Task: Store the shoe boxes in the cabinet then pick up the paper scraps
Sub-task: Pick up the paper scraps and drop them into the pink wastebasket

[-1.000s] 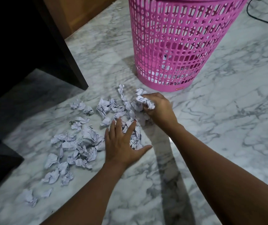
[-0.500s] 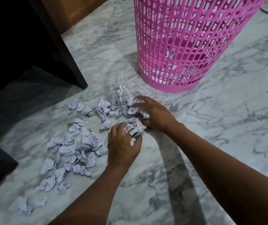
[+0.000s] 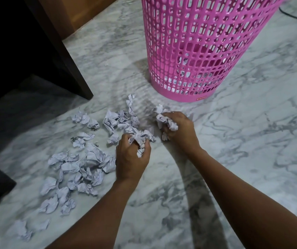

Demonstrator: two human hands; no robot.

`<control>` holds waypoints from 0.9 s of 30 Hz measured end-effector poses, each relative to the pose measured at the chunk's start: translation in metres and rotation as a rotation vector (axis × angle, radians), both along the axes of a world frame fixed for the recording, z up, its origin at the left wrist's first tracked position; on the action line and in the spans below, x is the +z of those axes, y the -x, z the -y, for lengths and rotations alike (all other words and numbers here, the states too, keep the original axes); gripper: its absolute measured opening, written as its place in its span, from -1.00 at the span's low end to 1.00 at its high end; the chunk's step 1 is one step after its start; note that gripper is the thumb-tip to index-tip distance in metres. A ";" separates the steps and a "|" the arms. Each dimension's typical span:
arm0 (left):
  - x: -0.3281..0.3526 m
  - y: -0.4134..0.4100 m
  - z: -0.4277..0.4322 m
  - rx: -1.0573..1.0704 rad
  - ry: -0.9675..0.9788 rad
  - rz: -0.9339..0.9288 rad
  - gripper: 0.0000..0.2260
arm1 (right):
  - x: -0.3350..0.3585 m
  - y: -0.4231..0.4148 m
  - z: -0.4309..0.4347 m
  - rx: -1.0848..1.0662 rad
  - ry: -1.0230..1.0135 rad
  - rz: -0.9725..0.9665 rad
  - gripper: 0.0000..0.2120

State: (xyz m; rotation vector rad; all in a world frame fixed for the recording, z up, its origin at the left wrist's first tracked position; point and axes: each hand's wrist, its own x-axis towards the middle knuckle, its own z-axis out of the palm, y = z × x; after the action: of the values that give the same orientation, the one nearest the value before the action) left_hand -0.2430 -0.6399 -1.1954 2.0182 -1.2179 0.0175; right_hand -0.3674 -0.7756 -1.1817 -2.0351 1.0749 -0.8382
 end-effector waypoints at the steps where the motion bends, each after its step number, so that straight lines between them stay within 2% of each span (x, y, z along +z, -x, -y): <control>1: 0.000 0.000 0.000 0.004 -0.006 -0.010 -0.71 | 0.001 0.002 0.000 -0.024 0.009 0.020 -0.62; 3: 0.000 0.000 0.000 0.014 -0.010 -0.039 -0.70 | 0.003 0.003 -0.004 0.009 0.003 0.016 -0.66; 7: 0.000 0.000 0.000 0.007 0.003 -0.087 -0.73 | 0.007 0.002 -0.018 0.196 0.089 -0.127 -0.64; 12: 0.002 0.000 0.002 -0.018 -0.019 -0.061 -0.75 | 0.005 0.000 -0.017 0.319 0.210 -0.296 -0.48; 14: 0.002 -0.001 0.002 -0.020 -0.032 -0.051 -0.74 | 0.005 -0.002 -0.015 0.361 0.239 -0.373 -0.47; 17: 0.006 0.000 0.001 -0.024 -0.003 -0.073 -0.67 | 0.006 -0.007 -0.015 0.336 0.279 -0.399 -0.56; 21: 0.014 0.001 0.005 -0.011 -0.059 -0.139 -0.44 | -0.001 -0.012 -0.015 0.331 0.268 -0.419 -0.60; 23: 0.015 0.000 0.010 0.008 -0.105 -0.143 -0.45 | -0.001 -0.015 -0.015 0.332 0.236 -0.436 -0.59; 27: 0.016 -0.002 0.012 -0.014 -0.188 -0.077 -0.62 | 0.003 -0.017 -0.021 0.313 0.244 -0.414 -0.59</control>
State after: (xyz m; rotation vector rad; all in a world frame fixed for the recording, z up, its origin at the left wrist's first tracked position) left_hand -0.2408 -0.6514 -1.1792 2.1504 -1.2236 -0.1859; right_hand -0.3505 -0.7550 -1.1790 -2.5758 0.8564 -0.4102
